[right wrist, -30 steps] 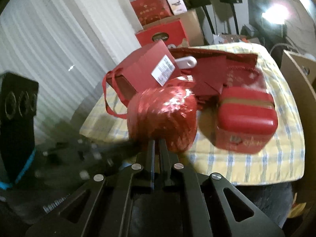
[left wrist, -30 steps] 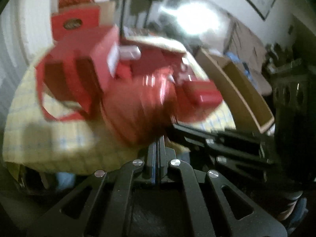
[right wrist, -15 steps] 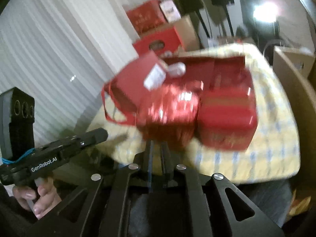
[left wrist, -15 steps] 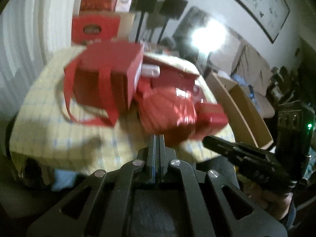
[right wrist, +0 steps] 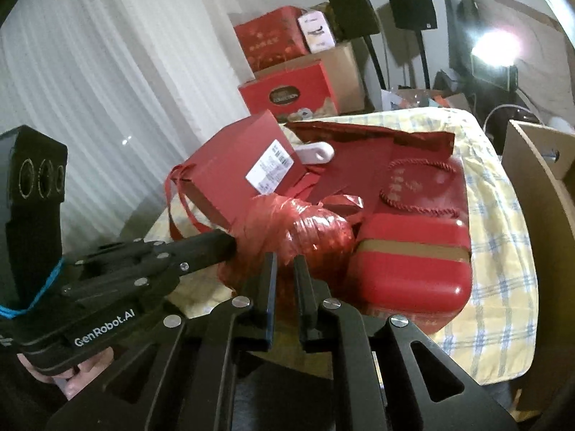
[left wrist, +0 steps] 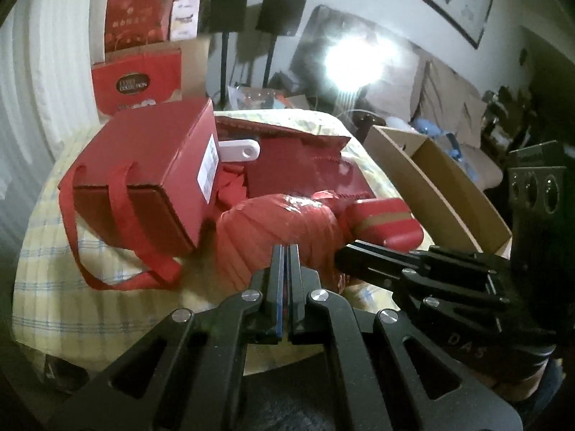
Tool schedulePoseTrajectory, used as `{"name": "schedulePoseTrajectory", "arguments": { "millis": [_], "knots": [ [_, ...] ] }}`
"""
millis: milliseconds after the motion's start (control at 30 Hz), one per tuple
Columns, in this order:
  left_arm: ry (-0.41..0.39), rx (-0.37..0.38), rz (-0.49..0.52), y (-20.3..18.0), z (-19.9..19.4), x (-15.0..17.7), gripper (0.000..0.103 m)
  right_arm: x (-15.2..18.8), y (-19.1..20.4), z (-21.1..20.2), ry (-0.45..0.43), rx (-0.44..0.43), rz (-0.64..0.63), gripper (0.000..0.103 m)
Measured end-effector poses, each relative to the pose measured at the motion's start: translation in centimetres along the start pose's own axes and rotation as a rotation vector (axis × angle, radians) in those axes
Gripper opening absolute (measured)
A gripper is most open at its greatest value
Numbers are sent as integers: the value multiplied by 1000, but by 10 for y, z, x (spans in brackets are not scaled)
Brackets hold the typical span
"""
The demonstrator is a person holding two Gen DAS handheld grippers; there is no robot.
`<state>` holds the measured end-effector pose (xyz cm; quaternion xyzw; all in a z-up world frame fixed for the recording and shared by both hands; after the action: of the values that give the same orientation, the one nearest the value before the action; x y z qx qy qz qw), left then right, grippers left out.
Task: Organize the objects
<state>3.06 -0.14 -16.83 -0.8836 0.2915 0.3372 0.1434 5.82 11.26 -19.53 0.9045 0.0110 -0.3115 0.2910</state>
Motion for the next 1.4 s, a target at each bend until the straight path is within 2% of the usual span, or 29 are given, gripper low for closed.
{"name": "schedulePoseTrajectory", "arguments": {
  "millis": [200,367,467,533,633,700,833,900,967,1000,1067,1200,1300,1400],
  "knots": [
    [39,34,-51,4,-10,17,0,25,10,-4,27,2,-41,10],
    [61,6,-56,3,-11,28,0,45,6,7,78,-10,-16,10],
    [109,42,-76,0,-8,38,0,58,8,17,111,-2,-17,10],
    [107,50,-78,0,-16,43,0,66,15,17,118,0,-41,10],
    [104,17,-78,6,-27,45,0,67,16,13,113,-8,-33,10],
    [103,31,-106,14,-36,44,1,60,11,4,98,-29,14,11],
    [77,41,-177,27,-46,38,19,45,-3,-18,82,-86,135,20],
    [68,34,-193,32,-46,30,20,38,-6,-27,67,-92,165,24],
    [58,27,-211,36,-43,23,25,30,-10,-34,53,-88,193,34],
    [46,15,-219,37,-40,21,30,26,-12,-35,49,-84,208,37],
    [31,-31,-228,36,-37,21,33,19,-14,-35,51,-80,240,45],
    [76,2,-183,22,-22,29,37,19,-18,-28,85,-50,248,46],
    [131,-19,-151,15,-9,36,37,26,-18,-16,127,32,224,46],
    [187,-11,-137,10,2,46,39,40,-19,-3,184,51,214,46]
  ]
}}
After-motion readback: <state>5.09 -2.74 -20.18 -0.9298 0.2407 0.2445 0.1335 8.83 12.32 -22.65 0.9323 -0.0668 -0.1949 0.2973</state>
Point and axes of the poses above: each gripper's, at about its wrist camera, not at the fingertips, and z roughly the way its jaws point, y to its left, x to its underside, the point moved 3 cm from there along z, roughly the way its jaws point, and after that the axes turned 14 degrees about z, right-handed, at the moved point
